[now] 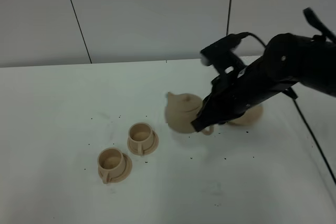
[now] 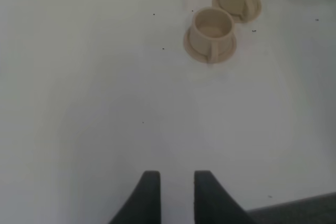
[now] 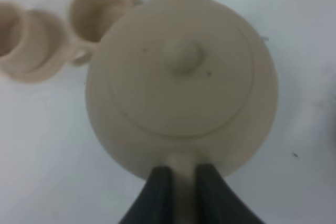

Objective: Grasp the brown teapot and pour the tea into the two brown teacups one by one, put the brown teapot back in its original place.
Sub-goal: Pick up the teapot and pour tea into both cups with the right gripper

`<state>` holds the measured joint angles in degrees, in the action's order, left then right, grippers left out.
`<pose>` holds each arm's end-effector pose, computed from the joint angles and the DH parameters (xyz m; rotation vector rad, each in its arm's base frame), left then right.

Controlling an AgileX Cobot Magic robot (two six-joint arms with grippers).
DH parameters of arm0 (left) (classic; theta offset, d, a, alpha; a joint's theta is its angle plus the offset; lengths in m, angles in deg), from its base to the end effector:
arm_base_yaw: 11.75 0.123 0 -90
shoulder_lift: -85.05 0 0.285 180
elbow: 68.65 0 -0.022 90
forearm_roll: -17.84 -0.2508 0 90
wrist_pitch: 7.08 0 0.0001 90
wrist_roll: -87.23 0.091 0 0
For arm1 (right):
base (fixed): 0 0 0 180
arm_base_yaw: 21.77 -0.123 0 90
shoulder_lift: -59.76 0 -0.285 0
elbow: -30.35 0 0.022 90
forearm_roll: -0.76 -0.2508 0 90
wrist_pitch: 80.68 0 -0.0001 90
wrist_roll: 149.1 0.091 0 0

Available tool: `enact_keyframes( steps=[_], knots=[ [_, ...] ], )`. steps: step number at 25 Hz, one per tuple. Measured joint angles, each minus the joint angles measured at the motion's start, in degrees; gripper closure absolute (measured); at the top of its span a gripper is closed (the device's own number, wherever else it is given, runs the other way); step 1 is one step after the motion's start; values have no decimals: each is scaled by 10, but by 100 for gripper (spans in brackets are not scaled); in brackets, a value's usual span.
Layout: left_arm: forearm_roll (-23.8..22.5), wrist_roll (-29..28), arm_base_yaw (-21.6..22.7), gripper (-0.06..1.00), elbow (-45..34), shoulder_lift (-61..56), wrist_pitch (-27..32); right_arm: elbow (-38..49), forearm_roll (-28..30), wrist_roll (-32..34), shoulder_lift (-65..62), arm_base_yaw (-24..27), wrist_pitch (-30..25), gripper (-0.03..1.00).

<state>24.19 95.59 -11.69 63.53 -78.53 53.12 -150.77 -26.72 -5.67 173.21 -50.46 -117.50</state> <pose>0.0177 -0.0087 0.2813 0.1520 2.1612 -0.0516 0.3411 0.2154 0.2370 -1.0303 2.3357 0.4569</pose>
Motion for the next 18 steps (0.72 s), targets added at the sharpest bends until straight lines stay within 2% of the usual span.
enact_keyframes(
  steps=[13, 18],
  knots=[
    [0, 0, 0, 71, 0, 0, 0, 1, 5, -77, 0, -88, 23, 87],
    [0, 0, 0, 71, 0, 0, 0, 48, -24, -119, -10, -107, 86, 87]
  ],
)
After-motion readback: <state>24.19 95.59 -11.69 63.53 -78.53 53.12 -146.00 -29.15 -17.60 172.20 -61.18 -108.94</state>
